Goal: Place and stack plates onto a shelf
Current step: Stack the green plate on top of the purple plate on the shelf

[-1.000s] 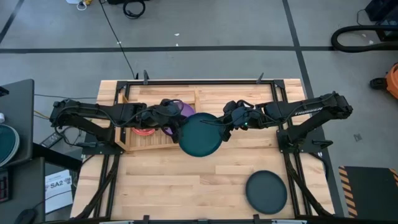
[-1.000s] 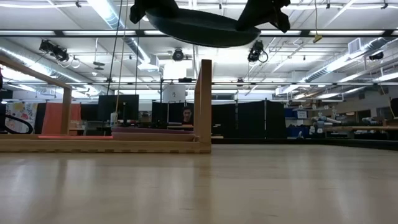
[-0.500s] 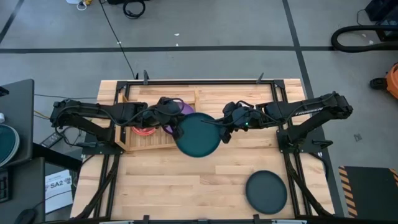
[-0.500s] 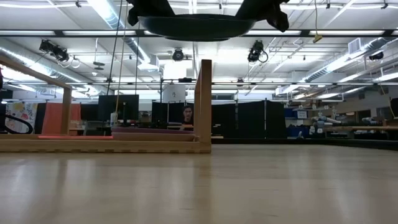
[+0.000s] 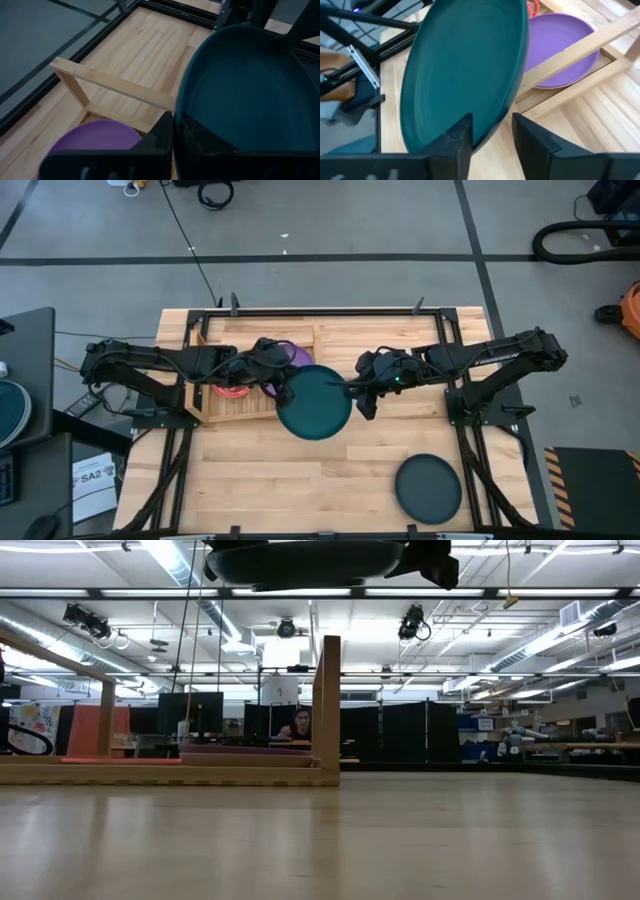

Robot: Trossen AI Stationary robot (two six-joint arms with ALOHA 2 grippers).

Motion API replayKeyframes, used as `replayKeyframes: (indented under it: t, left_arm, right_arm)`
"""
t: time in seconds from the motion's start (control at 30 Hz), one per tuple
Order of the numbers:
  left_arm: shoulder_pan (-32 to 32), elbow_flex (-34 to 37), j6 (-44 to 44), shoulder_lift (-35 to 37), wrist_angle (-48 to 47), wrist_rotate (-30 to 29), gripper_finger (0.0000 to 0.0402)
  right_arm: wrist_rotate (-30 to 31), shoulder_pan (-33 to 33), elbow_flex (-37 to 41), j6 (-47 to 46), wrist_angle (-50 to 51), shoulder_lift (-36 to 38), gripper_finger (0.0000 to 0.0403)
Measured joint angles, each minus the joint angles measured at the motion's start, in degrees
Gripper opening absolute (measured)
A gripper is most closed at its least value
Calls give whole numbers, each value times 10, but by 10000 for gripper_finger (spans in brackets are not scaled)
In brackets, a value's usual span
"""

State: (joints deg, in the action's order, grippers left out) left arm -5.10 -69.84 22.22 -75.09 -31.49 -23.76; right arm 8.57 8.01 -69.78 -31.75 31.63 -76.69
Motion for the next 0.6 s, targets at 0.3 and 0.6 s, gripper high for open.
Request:
replayKeyframes:
  t: [0.3,0.6]
  left_arm:
    - [0,0,-8,0,-10,69,18]
    - [0,-1,-76,1,-74,202,18]
  right_arm:
    - [-107,0,0,72,25,0,178]
    - [-202,9,0,139,122,0,177]
